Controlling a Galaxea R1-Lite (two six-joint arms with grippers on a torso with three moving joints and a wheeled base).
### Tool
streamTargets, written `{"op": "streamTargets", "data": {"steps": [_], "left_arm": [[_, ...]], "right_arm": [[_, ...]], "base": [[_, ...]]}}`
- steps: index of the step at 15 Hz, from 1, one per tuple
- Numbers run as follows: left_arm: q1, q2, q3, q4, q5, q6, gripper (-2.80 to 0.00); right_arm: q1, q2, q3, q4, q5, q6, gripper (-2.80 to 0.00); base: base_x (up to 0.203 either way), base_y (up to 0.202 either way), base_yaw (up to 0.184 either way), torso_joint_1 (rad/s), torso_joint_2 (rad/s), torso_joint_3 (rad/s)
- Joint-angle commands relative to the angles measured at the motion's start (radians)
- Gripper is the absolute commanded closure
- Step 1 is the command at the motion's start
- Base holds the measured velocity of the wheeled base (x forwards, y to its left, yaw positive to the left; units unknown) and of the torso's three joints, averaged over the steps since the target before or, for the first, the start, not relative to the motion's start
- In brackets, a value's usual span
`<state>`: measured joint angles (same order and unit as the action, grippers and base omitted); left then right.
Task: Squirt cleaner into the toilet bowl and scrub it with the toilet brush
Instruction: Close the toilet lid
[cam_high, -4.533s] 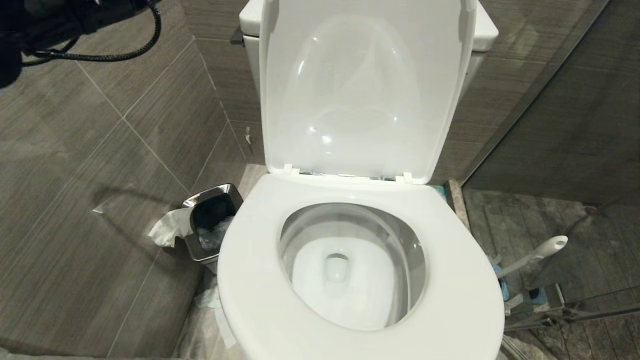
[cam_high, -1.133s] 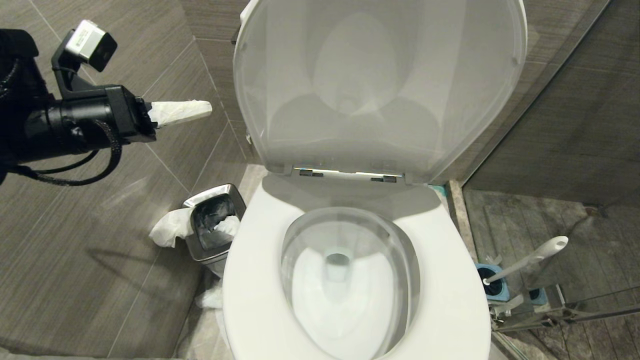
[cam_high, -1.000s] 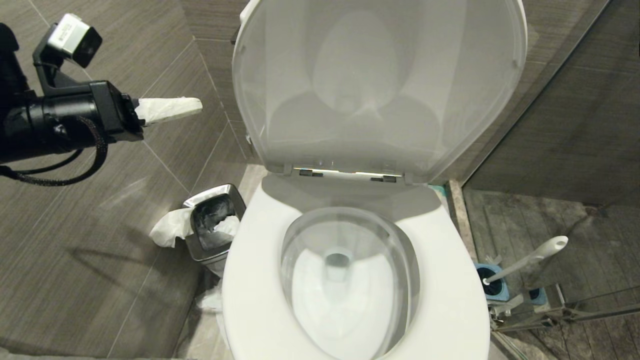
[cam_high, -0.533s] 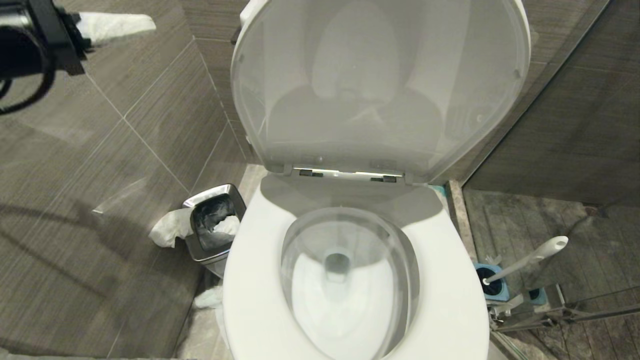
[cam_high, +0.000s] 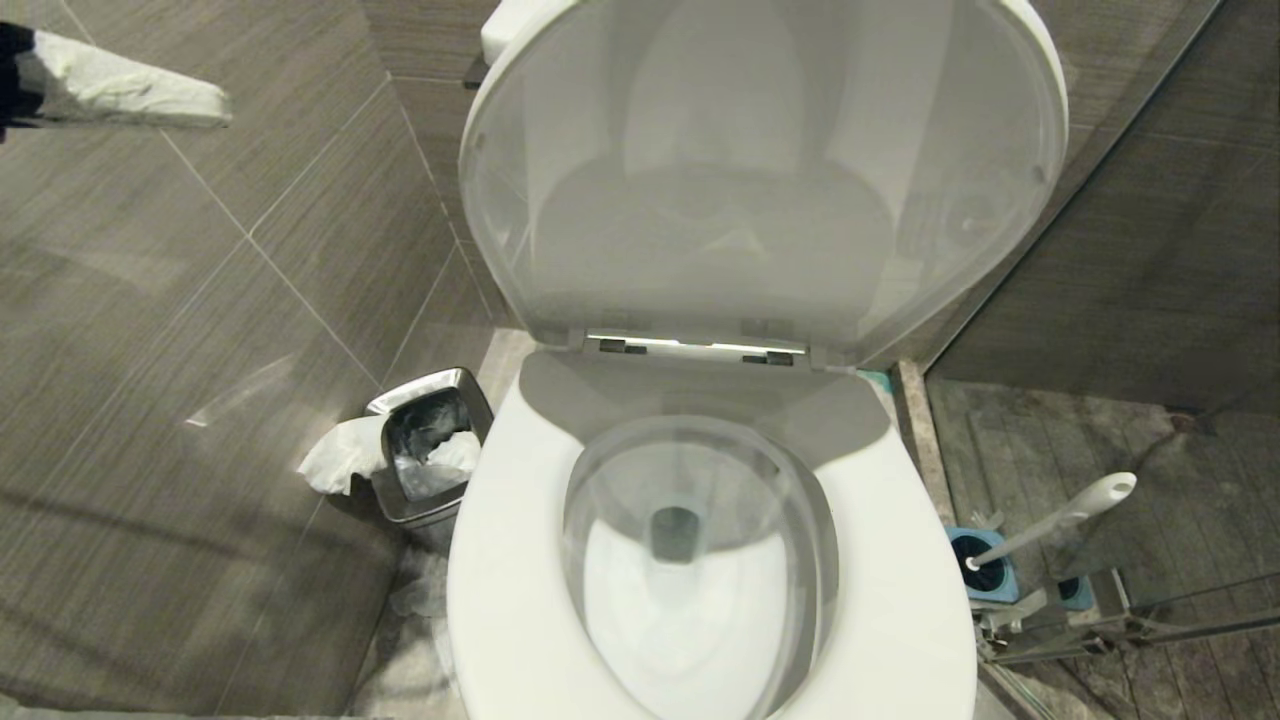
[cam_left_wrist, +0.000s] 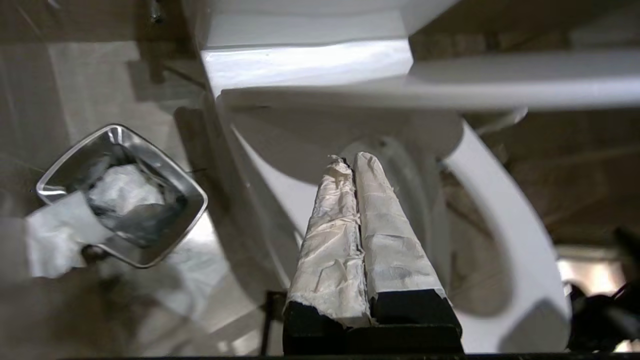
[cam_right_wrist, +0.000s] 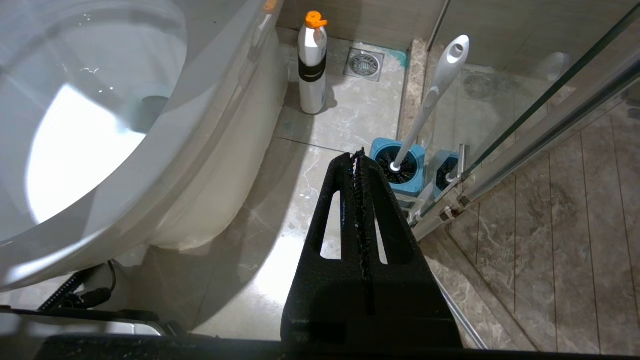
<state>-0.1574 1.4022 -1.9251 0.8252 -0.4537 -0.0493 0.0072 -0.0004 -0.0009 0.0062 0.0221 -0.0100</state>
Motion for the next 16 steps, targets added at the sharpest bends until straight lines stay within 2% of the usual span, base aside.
{"op": "streamTargets", "data": {"steps": [1,7,13,16], "left_arm": [[-0.012,-0.06,-0.007,0.061,0.002,0.13,0.0],[-0.001,-0.074,-0.006,0.069,0.003,0.14,0.0],[-0.005,-0.063,-0.006,0.071,0.004,0.148,0.0],[-0.011,-0.063,-0.006,0.071,0.0,0.172,0.0]], "right_arm": [[0.0,0.0,0.001,0.0,0.001,0.001,0.0],[0.0,0.0,-0.001,0.0,0.001,-0.001,0.0],[0.0,0.0,-0.001,0.0,0.001,-0.001,0.0],[0.0,0.0,0.001,0.0,0.001,-0.001,0.0]], "base": [[0.0,0.0,0.0,0.0,0.0,0.0],[0.0,0.0,0.0,0.0,0.0,0.011],[0.0,0.0,0.0,0.0,0.0,0.178],[0.0,0.0,0.0,0.0,0.0,0.198]]}}
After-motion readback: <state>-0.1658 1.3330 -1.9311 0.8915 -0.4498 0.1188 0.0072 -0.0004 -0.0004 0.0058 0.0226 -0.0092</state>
